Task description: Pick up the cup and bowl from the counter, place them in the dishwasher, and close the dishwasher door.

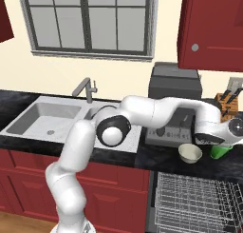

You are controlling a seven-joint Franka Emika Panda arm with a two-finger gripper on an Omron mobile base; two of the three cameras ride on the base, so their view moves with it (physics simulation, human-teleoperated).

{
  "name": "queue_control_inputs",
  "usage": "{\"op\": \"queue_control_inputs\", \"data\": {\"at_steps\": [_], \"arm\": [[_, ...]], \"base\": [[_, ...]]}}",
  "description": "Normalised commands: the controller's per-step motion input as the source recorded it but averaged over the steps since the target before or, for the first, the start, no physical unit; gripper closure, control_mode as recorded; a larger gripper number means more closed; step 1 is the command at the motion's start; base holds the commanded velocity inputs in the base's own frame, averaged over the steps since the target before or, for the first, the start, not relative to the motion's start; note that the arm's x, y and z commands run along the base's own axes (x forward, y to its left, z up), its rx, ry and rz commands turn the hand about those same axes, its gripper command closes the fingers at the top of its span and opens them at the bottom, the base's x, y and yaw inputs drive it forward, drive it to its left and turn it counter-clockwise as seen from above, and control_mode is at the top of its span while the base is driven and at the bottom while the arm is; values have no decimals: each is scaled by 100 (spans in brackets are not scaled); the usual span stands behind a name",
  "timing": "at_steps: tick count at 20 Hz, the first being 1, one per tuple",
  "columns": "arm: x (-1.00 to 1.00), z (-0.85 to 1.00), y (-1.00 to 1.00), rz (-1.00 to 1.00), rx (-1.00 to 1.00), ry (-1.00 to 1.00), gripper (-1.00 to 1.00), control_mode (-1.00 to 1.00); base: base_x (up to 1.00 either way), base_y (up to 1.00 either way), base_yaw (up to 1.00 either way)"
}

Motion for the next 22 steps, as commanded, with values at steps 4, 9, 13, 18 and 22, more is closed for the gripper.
{"op": "queue_control_inputs", "data": {"at_steps": [4,9,13,18,22], "arm": [[-49,0,11,0,6,-6,100,-100],[-48,0,12,0,6,-3,100,-100],[-36,0,14,0,10,-1,100,-100],[-16,-1,12,-5,21,0,100,-100],[-13,-8,8,-10,23,0,100,-100]], "base": [[0,0,0],[0,0,0],[0,0,0],[0,0,0],[0,0,0]]}}
